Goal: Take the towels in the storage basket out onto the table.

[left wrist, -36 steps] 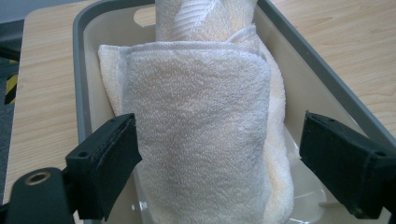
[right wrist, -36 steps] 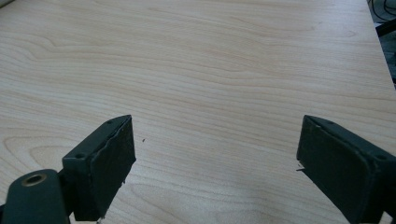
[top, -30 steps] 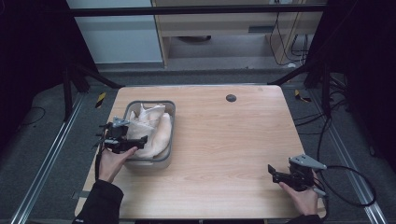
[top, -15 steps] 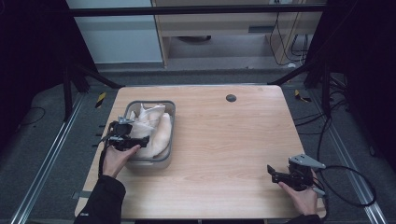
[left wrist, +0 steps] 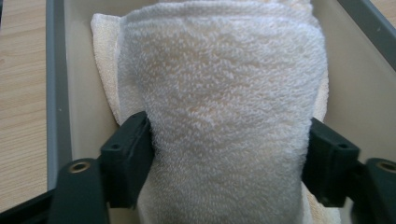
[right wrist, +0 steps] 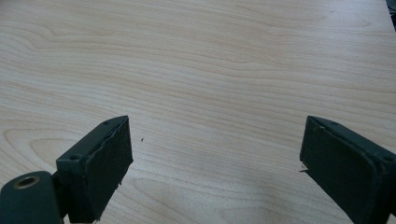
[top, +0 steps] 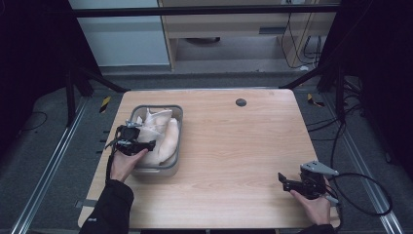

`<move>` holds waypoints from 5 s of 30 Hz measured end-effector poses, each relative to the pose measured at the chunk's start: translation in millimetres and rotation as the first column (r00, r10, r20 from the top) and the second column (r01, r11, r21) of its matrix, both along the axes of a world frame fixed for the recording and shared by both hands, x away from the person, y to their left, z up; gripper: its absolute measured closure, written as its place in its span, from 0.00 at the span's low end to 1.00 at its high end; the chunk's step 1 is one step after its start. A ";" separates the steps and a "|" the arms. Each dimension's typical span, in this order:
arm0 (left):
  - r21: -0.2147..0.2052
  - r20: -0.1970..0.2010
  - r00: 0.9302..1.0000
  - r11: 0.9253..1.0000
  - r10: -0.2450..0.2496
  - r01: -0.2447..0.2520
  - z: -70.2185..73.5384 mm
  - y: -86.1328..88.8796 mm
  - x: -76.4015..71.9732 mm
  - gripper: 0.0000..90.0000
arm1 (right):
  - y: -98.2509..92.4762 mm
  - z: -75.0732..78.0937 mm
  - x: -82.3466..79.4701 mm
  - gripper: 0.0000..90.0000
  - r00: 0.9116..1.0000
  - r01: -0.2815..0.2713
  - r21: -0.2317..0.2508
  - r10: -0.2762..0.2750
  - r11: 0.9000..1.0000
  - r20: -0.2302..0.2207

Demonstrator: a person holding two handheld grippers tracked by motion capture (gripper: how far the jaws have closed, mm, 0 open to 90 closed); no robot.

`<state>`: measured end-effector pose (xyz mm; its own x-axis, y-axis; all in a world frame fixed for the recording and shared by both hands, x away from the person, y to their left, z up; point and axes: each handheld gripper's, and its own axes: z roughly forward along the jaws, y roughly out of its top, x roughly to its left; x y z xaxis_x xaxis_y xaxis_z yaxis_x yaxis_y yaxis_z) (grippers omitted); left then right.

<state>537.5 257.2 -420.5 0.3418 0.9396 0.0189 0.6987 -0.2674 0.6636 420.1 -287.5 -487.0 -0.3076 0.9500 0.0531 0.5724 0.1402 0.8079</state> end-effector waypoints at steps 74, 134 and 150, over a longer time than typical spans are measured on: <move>-0.145 0.251 0.964 0.981 -0.089 0.129 134.8 2.0 -66.9 0.68 | 1.0 -0.7 0.7 0.10 1.000 -0.009 -0.001 0.009 1.000 -0.012; -0.096 0.156 0.910 0.911 -0.383 0.400 96.9 -156.0 -46.6 0.68 | -0.6 1.5 -1.0 0.10 1.000 -0.001 0.012 0.001 1.000 0.001; -0.099 0.086 0.903 0.898 -0.421 0.429 49.2 -187.8 -35.3 0.67 | -1.7 1.6 -0.8 0.10 1.000 -0.002 0.005 0.002 1.000 0.010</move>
<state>502.3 69.4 -371.3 0.7105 0.7022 -0.0447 0.4925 -0.4510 0.7443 419.3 -289.2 -485.5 -0.3101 0.9491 0.0546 0.5641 0.1375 0.8142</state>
